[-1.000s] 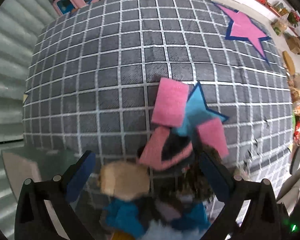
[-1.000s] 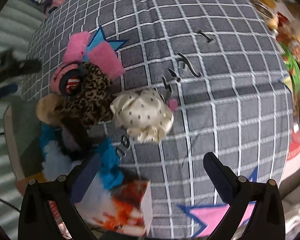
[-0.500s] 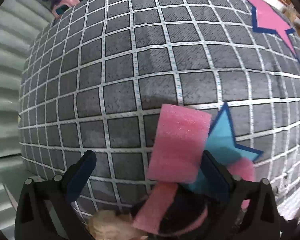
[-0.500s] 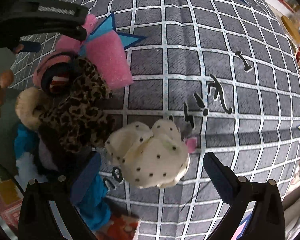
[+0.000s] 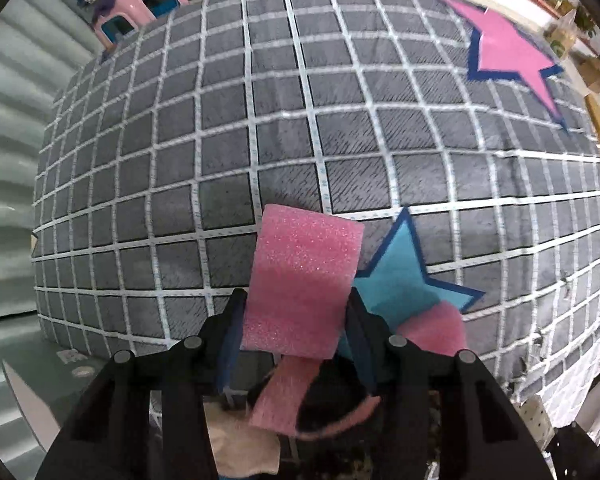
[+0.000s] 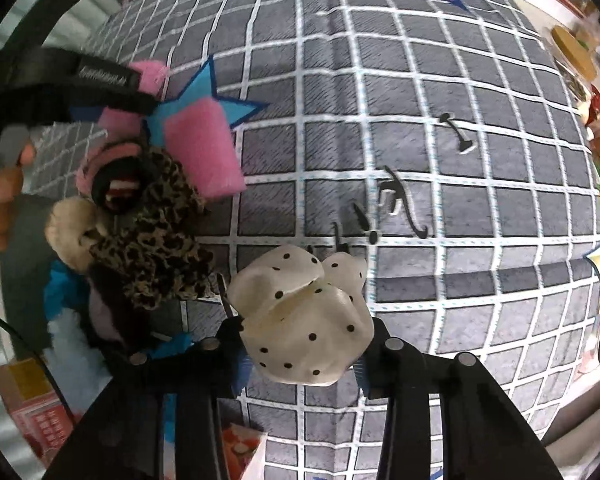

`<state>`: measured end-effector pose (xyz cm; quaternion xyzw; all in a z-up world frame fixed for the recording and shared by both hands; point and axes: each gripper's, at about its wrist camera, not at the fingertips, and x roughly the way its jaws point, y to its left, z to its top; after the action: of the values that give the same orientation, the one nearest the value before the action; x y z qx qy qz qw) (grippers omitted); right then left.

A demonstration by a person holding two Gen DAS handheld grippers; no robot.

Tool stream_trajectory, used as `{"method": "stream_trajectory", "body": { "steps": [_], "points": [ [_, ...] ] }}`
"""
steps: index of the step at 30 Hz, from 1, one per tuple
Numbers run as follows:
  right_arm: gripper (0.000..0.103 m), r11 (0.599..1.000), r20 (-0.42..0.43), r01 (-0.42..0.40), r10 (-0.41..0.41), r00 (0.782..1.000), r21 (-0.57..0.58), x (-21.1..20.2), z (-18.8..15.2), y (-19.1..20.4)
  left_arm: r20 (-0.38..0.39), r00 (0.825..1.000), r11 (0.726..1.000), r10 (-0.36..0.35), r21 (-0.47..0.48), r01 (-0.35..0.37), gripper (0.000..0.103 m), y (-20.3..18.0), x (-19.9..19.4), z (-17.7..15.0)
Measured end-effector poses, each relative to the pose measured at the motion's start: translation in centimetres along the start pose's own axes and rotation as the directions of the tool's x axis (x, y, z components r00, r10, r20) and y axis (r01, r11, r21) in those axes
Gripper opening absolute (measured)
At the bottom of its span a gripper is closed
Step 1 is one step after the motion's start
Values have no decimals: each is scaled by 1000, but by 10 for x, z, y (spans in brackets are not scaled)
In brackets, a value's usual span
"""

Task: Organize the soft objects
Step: 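Lift the pink foam with the left tool while the right tool lifts the scrunchie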

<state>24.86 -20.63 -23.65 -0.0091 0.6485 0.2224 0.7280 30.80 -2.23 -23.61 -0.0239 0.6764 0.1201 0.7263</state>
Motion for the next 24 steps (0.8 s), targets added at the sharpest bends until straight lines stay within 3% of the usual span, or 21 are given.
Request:
{"method": "stream_trajectory", "body": {
  "steps": [6,13,24],
  "points": [
    [41,998,25,-32,31,999,48,-24,0,-25,62,998,1000,-15,23,14,51,-6,-48,-11],
    [42,997,42,-50,48,998,51,-42,-3,-26,102,994,999,-34,36,31,51,-13,-94,-35],
    [42,998,69,-61,59,996,25,-75,-11,-14,110,992,997,-69,53,63,51,-16,-119,-92]
  ]
}}
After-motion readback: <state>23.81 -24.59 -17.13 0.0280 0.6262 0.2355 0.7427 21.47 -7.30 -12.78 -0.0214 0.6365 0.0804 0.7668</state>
